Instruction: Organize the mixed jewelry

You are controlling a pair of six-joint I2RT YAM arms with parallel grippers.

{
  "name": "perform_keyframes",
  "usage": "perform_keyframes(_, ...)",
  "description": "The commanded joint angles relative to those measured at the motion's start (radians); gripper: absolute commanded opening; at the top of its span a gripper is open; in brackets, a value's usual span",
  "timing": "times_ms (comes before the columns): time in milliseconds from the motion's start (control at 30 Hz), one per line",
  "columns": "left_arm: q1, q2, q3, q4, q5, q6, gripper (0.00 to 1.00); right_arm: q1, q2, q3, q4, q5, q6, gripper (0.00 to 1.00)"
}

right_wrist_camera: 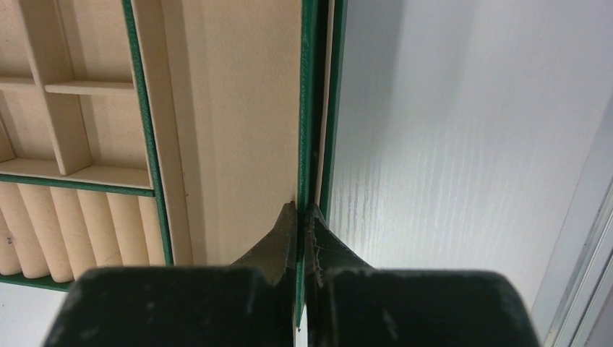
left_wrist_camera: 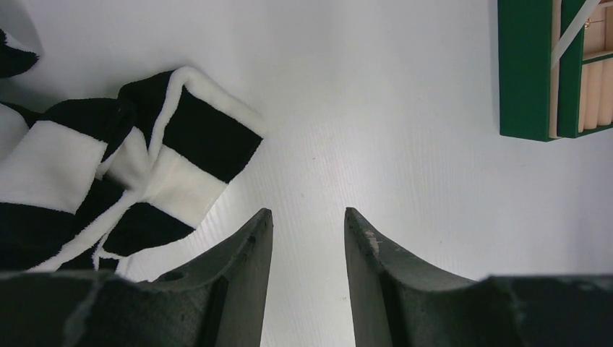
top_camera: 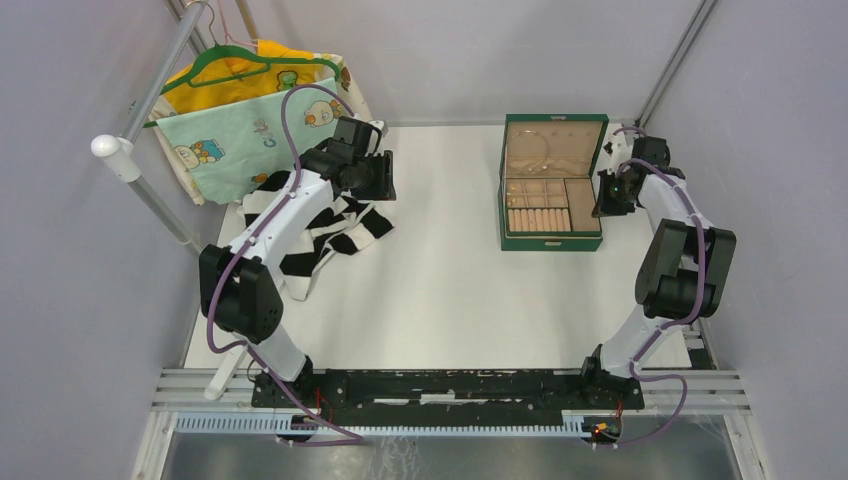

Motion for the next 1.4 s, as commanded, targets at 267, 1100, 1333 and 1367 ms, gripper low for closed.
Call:
perform_keyframes(267,0.007,0.008,0.047,0.024,0.033,-0.034,0.48,0.048,0.084,-0.039,-0.027,0.007,-0.010,0.00)
perform_keyframes(1100,0.008,0.019,0.050,0.023,0.042,-0.034,0.48,0.055,0.014,-0.023,-0.034,-0.045,0.006,0.00)
perform_keyframes(1333,0.008,0.021,0.050,0.021,0.047,-0.034,0.48,0.066,-0.010,0.004,-0.062,0.065,-0.008,0.00)
perform_keyframes(1367,0.008,0.020,0.049,0.022,0.048,-0.035,0.48,0.066,-0.010,0.004,-0.065,0.072,-0.012,0.00)
